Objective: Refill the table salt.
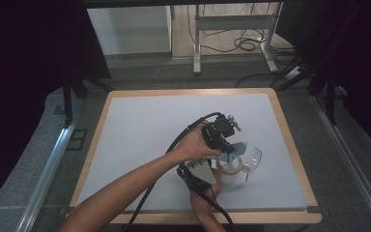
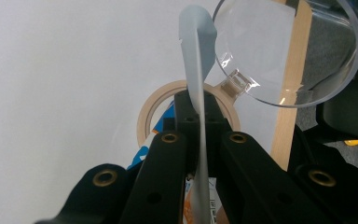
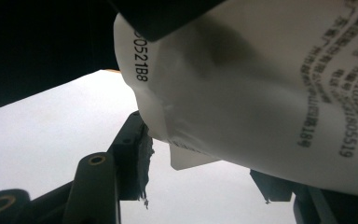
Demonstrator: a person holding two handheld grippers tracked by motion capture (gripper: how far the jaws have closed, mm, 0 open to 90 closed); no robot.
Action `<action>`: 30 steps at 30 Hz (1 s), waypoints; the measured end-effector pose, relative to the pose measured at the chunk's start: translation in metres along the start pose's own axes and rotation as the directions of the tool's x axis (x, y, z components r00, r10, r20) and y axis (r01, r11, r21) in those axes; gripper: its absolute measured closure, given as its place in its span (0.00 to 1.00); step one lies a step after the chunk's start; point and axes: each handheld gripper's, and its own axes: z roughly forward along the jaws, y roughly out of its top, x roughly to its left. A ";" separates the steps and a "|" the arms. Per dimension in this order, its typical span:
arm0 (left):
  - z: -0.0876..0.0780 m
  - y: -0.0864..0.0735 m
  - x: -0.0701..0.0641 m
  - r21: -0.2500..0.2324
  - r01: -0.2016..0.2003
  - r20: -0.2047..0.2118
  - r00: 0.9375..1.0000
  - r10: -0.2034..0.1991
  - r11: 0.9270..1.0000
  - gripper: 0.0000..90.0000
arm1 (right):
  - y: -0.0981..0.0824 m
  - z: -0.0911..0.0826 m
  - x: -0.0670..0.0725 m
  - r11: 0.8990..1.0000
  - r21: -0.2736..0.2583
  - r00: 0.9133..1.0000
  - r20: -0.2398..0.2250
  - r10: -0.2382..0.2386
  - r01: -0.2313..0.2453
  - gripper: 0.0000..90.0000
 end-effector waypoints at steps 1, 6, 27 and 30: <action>0.001 0.000 0.000 -0.007 0.002 0.000 1.000 -0.002 1.000 1.00 | 0.000 0.000 0.000 1.000 -0.001 1.000 -0.003 -0.002 0.002 0.51; 0.000 0.001 0.000 -0.002 -0.001 0.002 1.000 0.001 1.000 1.00 | 0.001 0.000 -0.001 1.000 -0.001 1.000 0.002 -0.002 0.002 0.51; -0.001 0.003 0.000 -0.004 -0.001 -0.003 1.000 0.001 1.000 1.00 | 0.003 0.000 -0.001 1.000 -0.007 1.000 0.005 0.011 -0.011 0.51; -0.001 0.003 0.000 -0.002 -0.002 0.000 1.000 0.002 1.000 1.00 | 0.004 0.000 -0.001 1.000 -0.007 1.000 0.004 0.008 -0.008 0.51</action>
